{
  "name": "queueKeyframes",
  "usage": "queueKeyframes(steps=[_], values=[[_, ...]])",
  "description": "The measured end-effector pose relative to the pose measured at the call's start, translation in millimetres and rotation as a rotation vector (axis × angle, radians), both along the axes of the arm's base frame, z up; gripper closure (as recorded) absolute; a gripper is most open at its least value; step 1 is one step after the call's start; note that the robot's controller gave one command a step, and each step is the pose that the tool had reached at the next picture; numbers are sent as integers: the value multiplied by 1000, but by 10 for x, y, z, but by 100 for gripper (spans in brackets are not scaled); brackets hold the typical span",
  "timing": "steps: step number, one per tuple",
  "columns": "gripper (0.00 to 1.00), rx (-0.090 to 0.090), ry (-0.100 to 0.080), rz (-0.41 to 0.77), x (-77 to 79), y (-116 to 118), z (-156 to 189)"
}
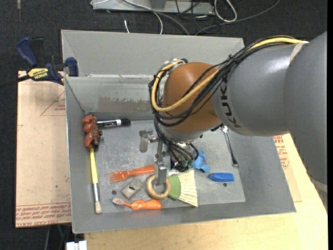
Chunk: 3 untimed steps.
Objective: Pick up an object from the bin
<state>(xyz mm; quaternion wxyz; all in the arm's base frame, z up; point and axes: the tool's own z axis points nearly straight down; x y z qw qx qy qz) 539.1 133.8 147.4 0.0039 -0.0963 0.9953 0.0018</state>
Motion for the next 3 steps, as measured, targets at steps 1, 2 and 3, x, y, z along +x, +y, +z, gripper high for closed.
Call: queueKeyframes(steps=[1, 2, 3], values=[[0, -4, 6, 65, -31, -98, -374], [0, 1, -4, 7, -126, -323, -778], [100, 2, -3, 11, -184, -424, -766]])
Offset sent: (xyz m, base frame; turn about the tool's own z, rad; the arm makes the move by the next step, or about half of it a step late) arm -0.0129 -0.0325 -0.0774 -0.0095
